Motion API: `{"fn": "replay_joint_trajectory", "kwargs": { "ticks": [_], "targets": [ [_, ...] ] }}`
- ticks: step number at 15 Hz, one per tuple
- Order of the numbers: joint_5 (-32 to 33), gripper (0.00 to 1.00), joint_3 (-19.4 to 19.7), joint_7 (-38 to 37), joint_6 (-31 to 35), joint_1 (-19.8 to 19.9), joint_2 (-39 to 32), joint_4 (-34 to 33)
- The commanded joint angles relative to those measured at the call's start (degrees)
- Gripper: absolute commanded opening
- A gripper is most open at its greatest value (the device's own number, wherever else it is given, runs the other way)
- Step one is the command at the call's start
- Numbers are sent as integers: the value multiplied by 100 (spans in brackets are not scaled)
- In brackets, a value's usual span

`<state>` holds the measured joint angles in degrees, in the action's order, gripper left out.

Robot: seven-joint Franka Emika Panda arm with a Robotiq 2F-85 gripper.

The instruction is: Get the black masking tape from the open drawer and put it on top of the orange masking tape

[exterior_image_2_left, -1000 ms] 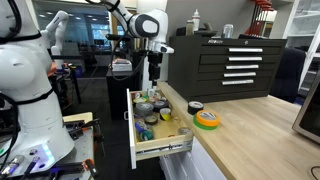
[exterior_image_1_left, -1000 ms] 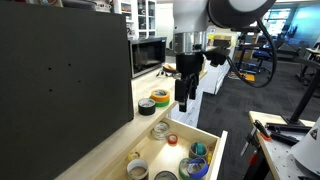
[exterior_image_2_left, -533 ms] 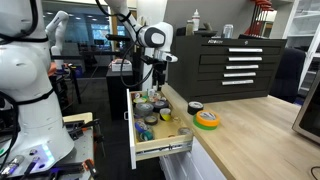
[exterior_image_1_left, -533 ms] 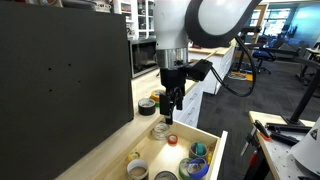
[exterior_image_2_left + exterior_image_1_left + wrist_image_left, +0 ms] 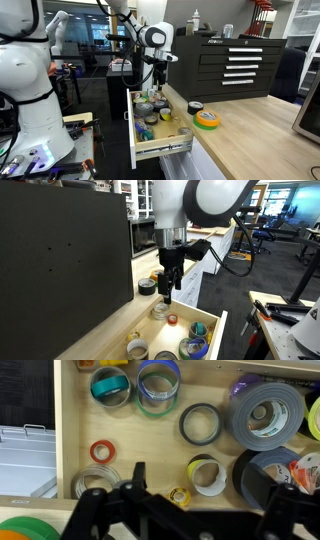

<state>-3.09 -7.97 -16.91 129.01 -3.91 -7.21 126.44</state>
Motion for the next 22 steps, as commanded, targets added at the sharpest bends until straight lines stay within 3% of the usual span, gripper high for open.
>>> {"fn": "replay_joint_trajectory", "kwargs": {
  "ticks": [1, 11, 16, 17, 22],
  "targets": [
    [-36, 100, 109, 50, 0, -107, -33, -11],
    [36, 100, 3, 648, 903, -362, -1133, -21],
    [384, 100, 30, 855, 1492, -674, -1430, 214],
    [179, 100, 6, 840, 1239, -581, -1460, 46],
    [194, 100, 27, 836, 1263, -611, -1520, 29]
  ]
}}
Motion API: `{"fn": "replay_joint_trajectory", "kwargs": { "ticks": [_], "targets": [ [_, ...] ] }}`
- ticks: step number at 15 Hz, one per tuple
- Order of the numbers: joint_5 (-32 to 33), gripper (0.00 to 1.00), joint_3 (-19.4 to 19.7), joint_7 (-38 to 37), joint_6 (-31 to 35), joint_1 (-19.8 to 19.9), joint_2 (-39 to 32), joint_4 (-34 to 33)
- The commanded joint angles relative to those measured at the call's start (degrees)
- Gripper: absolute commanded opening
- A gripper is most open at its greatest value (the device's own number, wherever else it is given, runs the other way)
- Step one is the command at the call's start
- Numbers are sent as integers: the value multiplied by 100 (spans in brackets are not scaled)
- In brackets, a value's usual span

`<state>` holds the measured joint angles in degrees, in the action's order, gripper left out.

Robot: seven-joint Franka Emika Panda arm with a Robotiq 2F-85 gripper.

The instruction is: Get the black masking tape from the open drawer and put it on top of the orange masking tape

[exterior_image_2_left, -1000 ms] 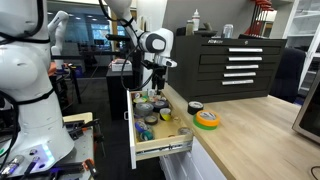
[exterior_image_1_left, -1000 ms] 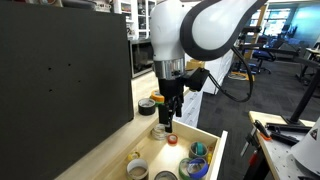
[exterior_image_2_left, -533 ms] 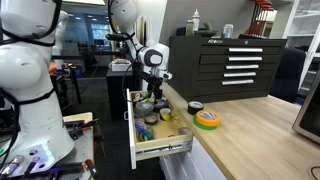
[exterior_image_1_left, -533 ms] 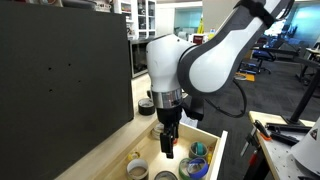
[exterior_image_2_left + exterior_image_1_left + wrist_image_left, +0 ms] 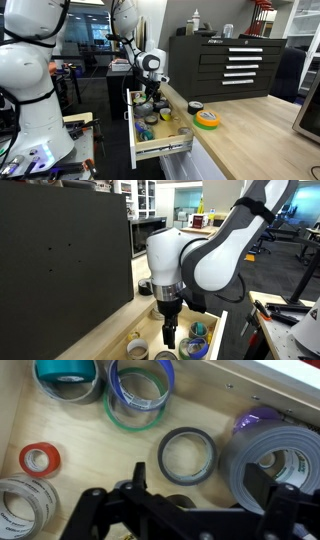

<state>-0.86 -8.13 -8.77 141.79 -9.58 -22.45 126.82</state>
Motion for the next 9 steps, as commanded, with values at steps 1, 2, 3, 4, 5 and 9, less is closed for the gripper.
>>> {"fn": "replay_joint_trajectory", "kwargs": {
  "ticks": [1, 2, 3, 4, 5, 9],
  "targets": [
    [62, 100, 100, -105, 88, -101, -4, 12],
    [147, 100, 144, -135, 290, -133, -54, 58],
    [194, 100, 164, -123, 401, -145, -82, 77],
    [218, 100, 182, -103, 603, -141, -130, 130],
    [253, 100, 196, -65, 802, -137, -166, 187],
    [385, 100, 289, -11, 1438, -129, -349, 375]
  ]
}}
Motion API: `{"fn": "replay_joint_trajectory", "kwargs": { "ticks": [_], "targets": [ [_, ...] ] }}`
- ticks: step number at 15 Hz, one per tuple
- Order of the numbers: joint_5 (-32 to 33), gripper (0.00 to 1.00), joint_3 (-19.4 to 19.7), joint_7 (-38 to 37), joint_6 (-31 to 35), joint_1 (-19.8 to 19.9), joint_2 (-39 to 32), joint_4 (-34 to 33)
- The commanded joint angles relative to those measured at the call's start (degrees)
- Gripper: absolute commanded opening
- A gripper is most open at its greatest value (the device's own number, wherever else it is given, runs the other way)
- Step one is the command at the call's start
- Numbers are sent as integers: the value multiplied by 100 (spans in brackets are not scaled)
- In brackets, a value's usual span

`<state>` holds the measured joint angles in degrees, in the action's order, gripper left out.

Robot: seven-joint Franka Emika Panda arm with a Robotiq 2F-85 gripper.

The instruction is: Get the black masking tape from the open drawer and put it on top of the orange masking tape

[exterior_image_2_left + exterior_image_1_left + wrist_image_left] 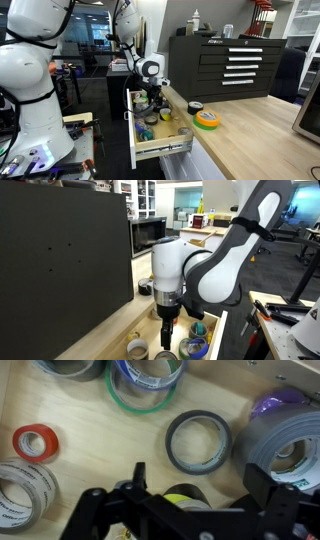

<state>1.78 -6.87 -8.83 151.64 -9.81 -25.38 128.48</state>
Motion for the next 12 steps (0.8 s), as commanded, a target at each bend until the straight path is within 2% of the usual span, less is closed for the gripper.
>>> {"fn": "replay_joint_trajectory", "kwargs": {
  "ticks": [1, 7, 12],
  "targets": [
    [102, 100, 174, 14, 552, -88, -102, 249],
    [74, 100, 261, 118, 1202, -76, -451, 380],
    [107, 100, 335, 285, 1461, -115, -871, 155]
  ]
}}
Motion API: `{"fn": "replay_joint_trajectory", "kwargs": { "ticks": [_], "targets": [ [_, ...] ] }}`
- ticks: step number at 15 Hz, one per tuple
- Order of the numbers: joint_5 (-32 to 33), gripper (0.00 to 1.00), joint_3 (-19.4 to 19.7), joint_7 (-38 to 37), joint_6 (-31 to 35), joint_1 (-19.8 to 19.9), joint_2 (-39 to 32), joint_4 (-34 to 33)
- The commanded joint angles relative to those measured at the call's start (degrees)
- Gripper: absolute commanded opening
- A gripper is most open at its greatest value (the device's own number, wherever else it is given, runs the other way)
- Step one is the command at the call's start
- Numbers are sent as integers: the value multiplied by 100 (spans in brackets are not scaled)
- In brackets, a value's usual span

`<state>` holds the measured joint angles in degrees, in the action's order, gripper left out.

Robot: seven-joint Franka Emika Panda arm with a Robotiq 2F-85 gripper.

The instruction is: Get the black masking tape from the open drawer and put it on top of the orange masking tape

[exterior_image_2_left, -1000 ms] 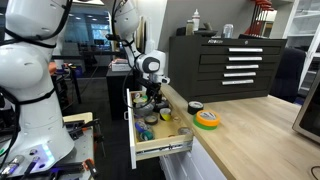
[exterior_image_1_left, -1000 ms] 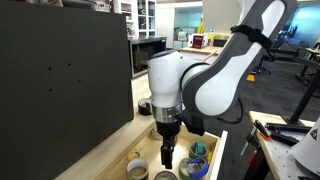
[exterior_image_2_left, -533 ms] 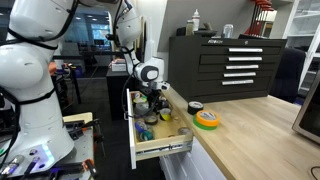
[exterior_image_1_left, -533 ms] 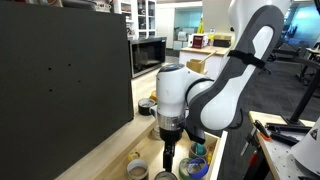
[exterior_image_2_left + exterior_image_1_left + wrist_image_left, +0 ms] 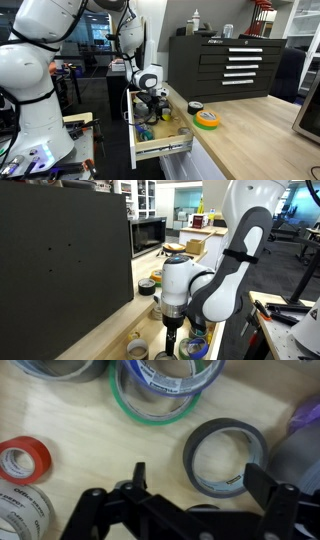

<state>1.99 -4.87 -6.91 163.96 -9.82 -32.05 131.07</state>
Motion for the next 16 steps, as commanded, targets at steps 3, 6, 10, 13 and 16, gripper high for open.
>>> {"fn": "replay_joint_trajectory", "kwargs": {
  "ticks": [3, 6, 10, 13, 16],
  "targets": [
    [116, 100, 191, 144, 288, -156, -439, -284],
    [128, 100, 208, 223, 294, -170, -657, -514],
    [173, 100, 239, 289, 290, -216, -922, -782],
    [223, 73, 252, 333, 308, -222, -1052, -885],
    [275, 53, 333, 324, 321, -285, -1058, -879]
  ]
}}
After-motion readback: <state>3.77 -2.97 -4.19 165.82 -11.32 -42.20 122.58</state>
